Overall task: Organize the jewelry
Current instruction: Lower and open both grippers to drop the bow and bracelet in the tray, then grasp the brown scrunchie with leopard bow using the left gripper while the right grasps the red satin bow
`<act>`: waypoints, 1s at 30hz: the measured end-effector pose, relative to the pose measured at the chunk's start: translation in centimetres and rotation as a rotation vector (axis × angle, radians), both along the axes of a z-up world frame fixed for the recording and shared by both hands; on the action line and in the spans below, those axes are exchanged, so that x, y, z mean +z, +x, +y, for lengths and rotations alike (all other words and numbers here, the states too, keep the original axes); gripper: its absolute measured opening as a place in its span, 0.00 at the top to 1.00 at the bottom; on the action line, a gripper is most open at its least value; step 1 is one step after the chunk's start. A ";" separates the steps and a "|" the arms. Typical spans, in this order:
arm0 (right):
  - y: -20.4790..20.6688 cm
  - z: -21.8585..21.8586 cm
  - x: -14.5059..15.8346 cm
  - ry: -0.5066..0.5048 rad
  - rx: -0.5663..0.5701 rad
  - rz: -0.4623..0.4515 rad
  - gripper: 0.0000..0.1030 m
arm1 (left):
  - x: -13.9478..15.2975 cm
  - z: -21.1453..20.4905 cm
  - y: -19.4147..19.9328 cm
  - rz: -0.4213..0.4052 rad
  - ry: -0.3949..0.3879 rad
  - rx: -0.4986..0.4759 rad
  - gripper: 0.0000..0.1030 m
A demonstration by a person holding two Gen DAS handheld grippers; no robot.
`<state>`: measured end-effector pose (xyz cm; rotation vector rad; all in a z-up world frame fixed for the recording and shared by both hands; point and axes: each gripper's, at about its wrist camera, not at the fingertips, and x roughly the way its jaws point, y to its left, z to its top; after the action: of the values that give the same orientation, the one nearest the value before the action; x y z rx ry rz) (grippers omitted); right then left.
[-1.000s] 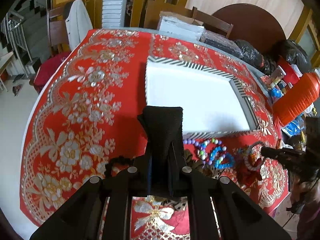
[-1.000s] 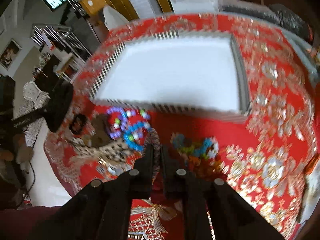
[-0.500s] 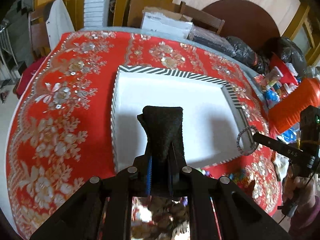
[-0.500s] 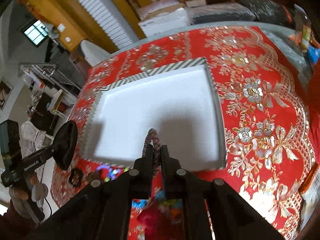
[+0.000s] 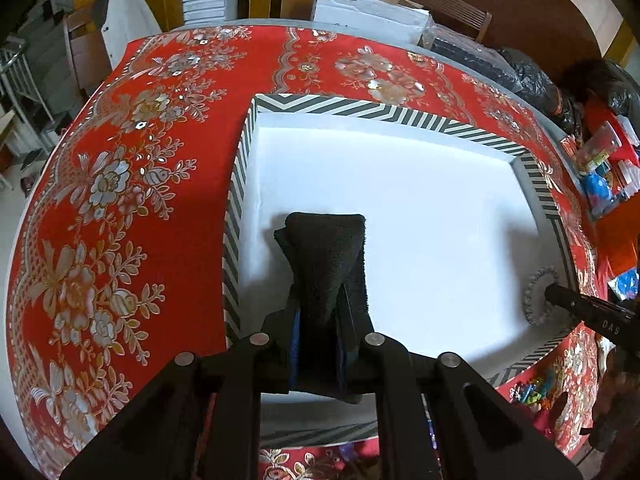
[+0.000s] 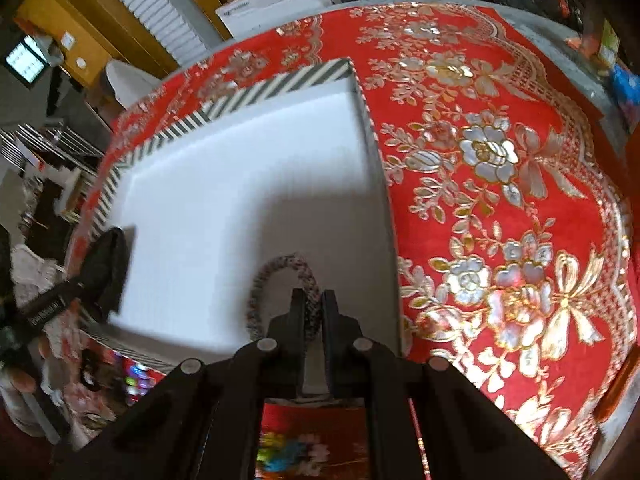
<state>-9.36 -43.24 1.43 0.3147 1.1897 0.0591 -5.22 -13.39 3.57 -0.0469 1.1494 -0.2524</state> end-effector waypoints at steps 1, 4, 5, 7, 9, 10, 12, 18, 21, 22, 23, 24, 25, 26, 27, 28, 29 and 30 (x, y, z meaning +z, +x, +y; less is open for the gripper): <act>0.0 0.1 0.1 -0.017 0.007 -0.006 0.89 | 0.0 0.0 0.1 0.002 -0.010 -0.002 0.90; -0.2 0.4 0.5 -0.052 0.020 -0.024 0.75 | 0.2 0.2 0.3 -0.001 -0.051 -0.004 0.84; -0.3 0.6 0.7 -0.060 0.023 -0.033 0.71 | 0.4 0.2 0.2 -0.003 -0.064 -0.004 0.81; -0.5 0.8 1.2 -0.064 0.029 -0.047 0.62 | 0.9 0.4 0.2 -0.009 -0.092 -0.004 0.80; -0.7 0.9 1.8 -0.062 0.027 -0.057 0.62 | 1.4 0.5 0.0 -0.015 -0.095 -0.003 0.79; -0.9 0.9 2.1 -0.052 0.026 -0.068 0.62 | 1.7 0.5 -0.2 -0.020 -0.095 -0.003 0.79; -1.5 1.1 2.9 -0.040 0.022 -0.088 0.62 | 2.3 0.7 -0.6 -0.030 -0.092 -0.001 0.79; -3.6 1.8 4.5 -0.042 0.023 -0.127 0.58 | 3.8 0.7 -2.9 -0.066 -0.052 -0.011 0.79; -4.8 2.2 5.0 -0.044 0.021 -0.138 0.57 | 4.2 0.6 -4.3 -0.074 -0.045 -0.016 0.79; -5.2 2.4 5.1 -0.044 0.022 -0.137 0.57 | 4.3 0.6 -4.7 -0.076 -0.043 -0.019 0.79; -5.6 2.5 5.2 -0.046 0.024 -0.138 0.57 | 4.4 0.5 -5.1 -0.080 -0.040 -0.022 0.79; -6.0 2.7 5.4 -0.051 0.028 -0.142 0.57 | 4.5 0.4 -5.5 -0.086 -0.035 -0.025 0.79; -6.5 2.9 5.5 -0.062 0.034 -0.148 0.56 | 4.6 0.3 -6.0 -0.093 -0.026 -0.027 0.79; -7.0 3.2 5.7 -0.074 0.039 -0.152 0.55 | 4.7 0.3 -6.3 -0.096 -0.022 -0.028 0.79; -7.4 3.4 5.9 -0.081 0.043 -0.155 0.54 | 4.8 0.3 -6.8 -0.096 -0.021 -0.029 0.79; -7.9 3.6 6.1 -0.083 0.048 -0.160 0.52 | 4.8 0.2 -7.1 -0.096 -0.022 -0.030 0.79; -8.3 3.7 6.4 -0.085 0.053 -0.166 0.52 | 4.9 0.2 -7.5 -0.098 -0.023 -0.030 0.79; -8.8 3.9 6.5 -0.093 0.061 -0.172 0.50 | 5.0 0.2 -7.9 -0.101 -0.021 -0.029 0.79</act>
<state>-18.12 -39.31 7.96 0.1874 1.0278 0.0819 -13.15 -13.17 8.56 -0.0359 1.0475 -0.2896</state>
